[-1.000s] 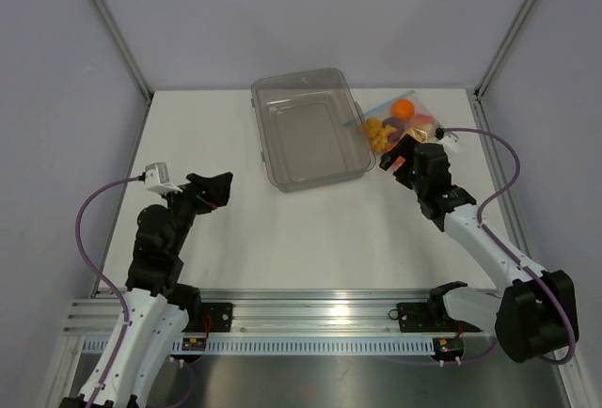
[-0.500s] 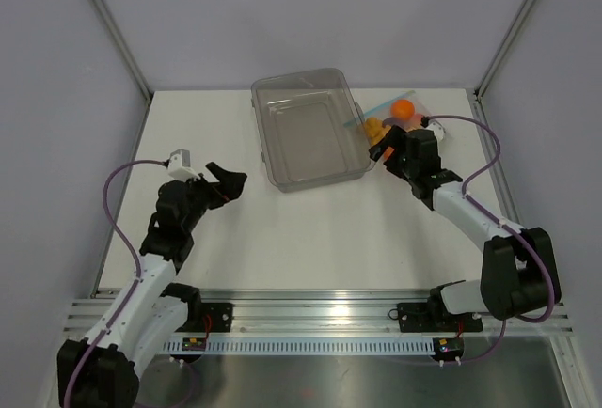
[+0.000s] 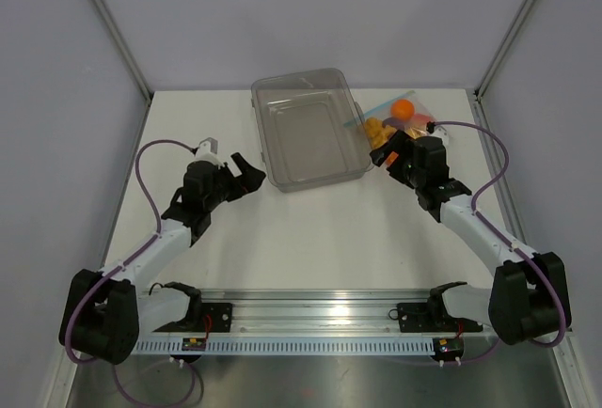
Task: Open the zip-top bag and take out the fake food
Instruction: Move the bin to the center of the board.
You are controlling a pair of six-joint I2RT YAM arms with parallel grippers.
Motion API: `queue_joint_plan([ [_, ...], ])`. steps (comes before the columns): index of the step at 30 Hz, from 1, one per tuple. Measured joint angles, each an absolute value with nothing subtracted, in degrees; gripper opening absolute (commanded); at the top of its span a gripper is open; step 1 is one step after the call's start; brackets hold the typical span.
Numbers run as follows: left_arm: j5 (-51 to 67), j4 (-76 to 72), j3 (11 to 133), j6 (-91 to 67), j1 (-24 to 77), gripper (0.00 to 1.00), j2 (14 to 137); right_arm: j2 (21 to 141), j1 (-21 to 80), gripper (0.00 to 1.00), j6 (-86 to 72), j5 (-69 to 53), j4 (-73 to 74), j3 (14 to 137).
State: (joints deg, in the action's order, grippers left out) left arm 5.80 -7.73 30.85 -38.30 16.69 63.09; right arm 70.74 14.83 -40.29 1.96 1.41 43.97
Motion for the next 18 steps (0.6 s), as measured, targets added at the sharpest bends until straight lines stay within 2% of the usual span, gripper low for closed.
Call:
queue_joint_plan([
  [4, 5.43, -9.3, 32.6, -39.09, 18.35, 0.95, 67.85, 70.74, 14.83, 0.97, -40.45, 1.91, 2.31, 43.94],
  [18, -2.87, -8.23, 39.35, -43.81, 20.75, 0.92, 76.69, 70.85, 14.83, 0.97, -41.67, 1.8, 3.25, 43.83],
])
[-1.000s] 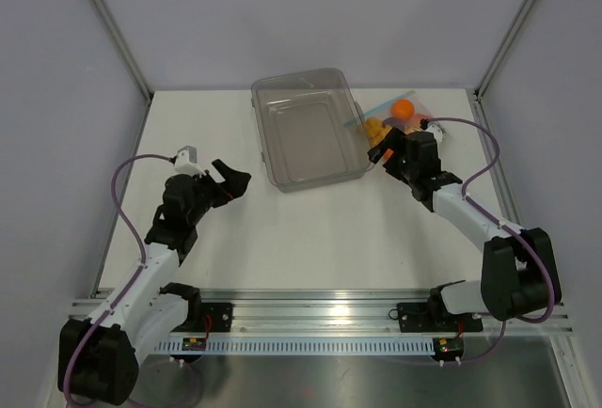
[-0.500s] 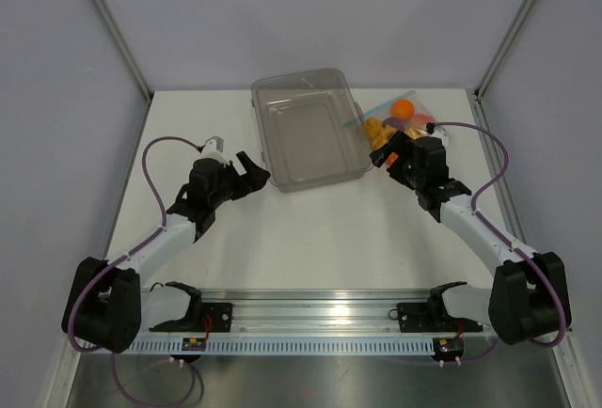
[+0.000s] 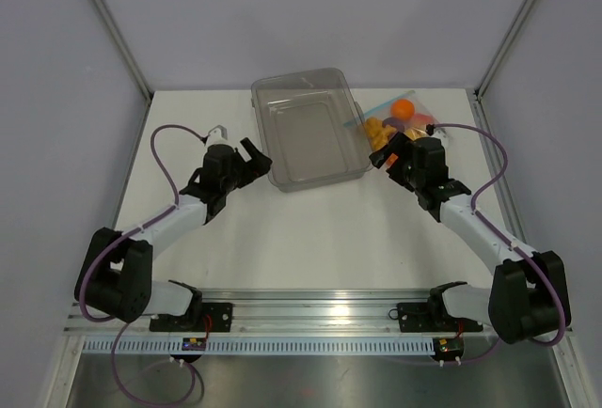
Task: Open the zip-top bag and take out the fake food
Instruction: Move the bin to the center of the board.
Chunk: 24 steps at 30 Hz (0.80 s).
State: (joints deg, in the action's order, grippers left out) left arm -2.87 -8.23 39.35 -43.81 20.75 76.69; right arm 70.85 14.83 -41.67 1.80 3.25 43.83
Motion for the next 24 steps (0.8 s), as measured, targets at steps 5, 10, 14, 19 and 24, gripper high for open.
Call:
queue_joint_plan([
  [5, -5.08, -7.01, 44.45, -43.55, 20.73, 0.91, 81.28, 71.4, 14.83, 0.97, -42.26, 0.08, 3.29, 43.83],
  [10, -4.99, -7.2, 46.76, -43.57, 20.8, 0.88, 86.52, 71.35, 14.83, 0.97, -42.63, -1.04, 3.27, 43.83],
  [14, -4.84, -7.33, 46.96, -43.4, 21.32, 0.77, 89.25, 71.2, 14.83, 0.97, -42.92, -1.17, 3.27, 43.81],
  [19, -3.62, -7.42, 48.27, -42.92, 22.57, 0.66, 91.88, 71.2, 14.83, 0.97, -43.03, -1.19, 3.27, 43.81],
  [24, -3.31, -7.7, 48.42, -41.95, 23.33, 0.47, 91.88, 71.2, 14.83, 0.97, -43.31, -1.21, 3.27, 43.81],
])
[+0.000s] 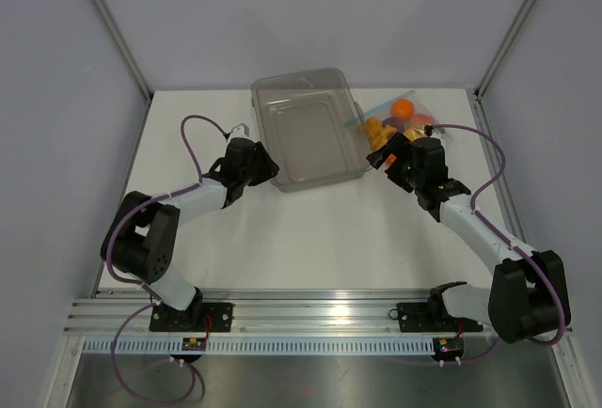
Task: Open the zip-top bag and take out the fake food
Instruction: Move the bin to the center of the board.
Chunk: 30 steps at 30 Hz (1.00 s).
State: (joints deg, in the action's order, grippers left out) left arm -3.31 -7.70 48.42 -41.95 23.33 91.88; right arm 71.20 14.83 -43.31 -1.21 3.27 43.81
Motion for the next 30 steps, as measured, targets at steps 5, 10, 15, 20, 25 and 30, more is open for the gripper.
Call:
queue_joint_plan([
  [5, -3.4, -7.73, 48.42, -41.45, 23.4, 0.32, 91.88, 71.2, 14.83, 0.97, -43.33, -1.21, 3.27, 43.81],
  [10, -4.25, -7.81, 48.45, -41.56, 23.4, 0.06, 91.64, 71.2, 14.83, 0.97, -43.33, -1.19, 3.27, 43.81],
  [15, -4.97, -7.4, 48.45, -42.15, 23.31, 0.0, 90.17, 71.2, 14.83, 0.97, -43.33, -1.19, 3.27, 43.81],
  [20, -7.18, -6.22, 48.1, -42.57, 23.57, 0.0, 86.74, 71.2, 14.83, 0.97, -43.33, -1.19, 3.27, 43.81],
  [25, -9.69, -4.95, 45.91, -43.09, 22.37, 0.0, 82.83, 71.2, 14.83, 0.97, -43.33, -1.17, 3.27, 43.81],
  [30, -8.62, -4.58, 43.68, -43.92, 17.06, 0.0, 81.69, 71.2, 14.83, 0.97, -43.33, -1.17, 3.29, 43.81],
])
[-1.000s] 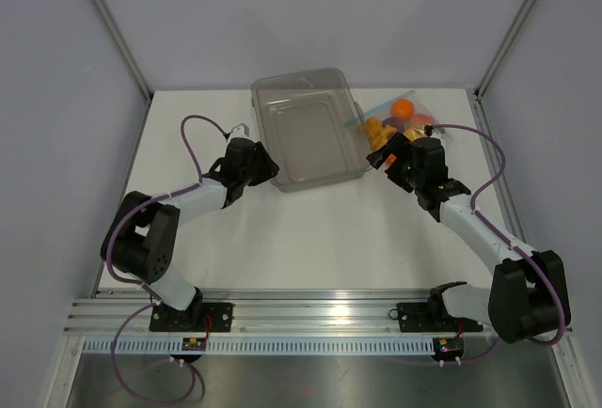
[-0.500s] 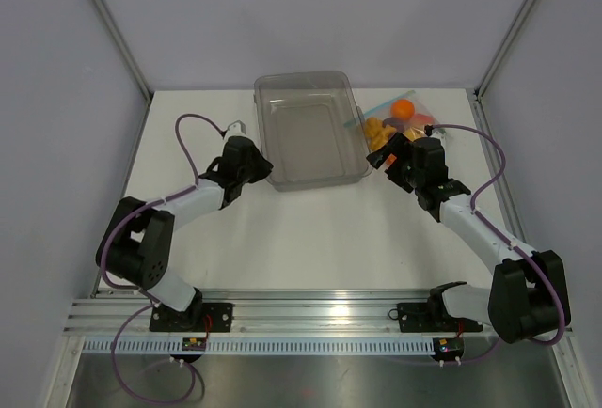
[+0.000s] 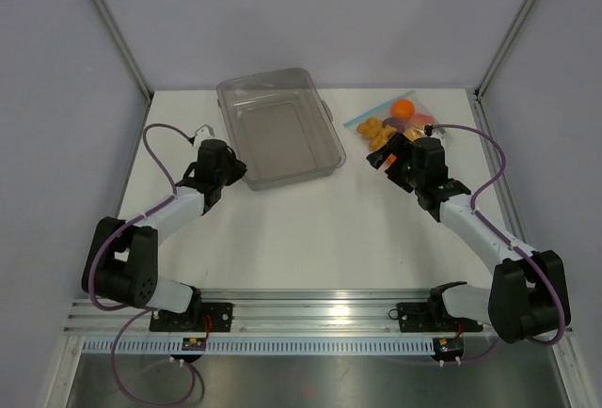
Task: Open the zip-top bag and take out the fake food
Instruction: Move the bin to the center of the board.
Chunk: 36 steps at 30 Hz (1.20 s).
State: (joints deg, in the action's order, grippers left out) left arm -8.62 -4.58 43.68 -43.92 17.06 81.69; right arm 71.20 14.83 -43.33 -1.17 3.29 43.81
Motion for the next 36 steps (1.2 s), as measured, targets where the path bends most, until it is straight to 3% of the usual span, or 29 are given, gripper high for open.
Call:
queue_joint_plan([
  [13, -9.32, -2.09, 37.69, -46.7, 6.68, 0.0, 73.52, 71.2, 14.83, 0.97, -43.31, -1.15, 3.31, 43.81],
  [16, -11.6, -0.38, 36.84, -47.66, 6.22, 0.12, 71.02, 71.2, 14.83, 0.97, -43.31, -1.15, 3.33, 43.81],
  [17, -12.14, 0.32, 36.84, -47.77, 6.0, 0.25, 70.52, 71.2, 14.83, 0.97, -43.31, -1.15, 3.33, 43.81],
  [19, -12.99, 1.65, 36.86, -47.64, 5.52, 0.4, 70.32, 71.2, 14.83, 0.97, -43.31, -1.15, 3.33, 43.81],
  [20, -13.26, 2.48, 36.88, -47.59, 5.39, 0.56, 70.35, 71.2, 14.83, 0.97, -43.31, -1.13, 3.33, 43.81],
  [24, -13.85, 5.02, 36.93, -47.37, 5.1, 0.73, 70.35, 71.2, 14.83, 0.97, -43.31, -1.13, 3.33, 43.81],
  [36, -12.82, 9.61, 37.6, -44.97, 5.1, 0.78, 65.98, 73.28, 14.83, 0.99, -42.19, 2.96, 5.17, 44.69],
])
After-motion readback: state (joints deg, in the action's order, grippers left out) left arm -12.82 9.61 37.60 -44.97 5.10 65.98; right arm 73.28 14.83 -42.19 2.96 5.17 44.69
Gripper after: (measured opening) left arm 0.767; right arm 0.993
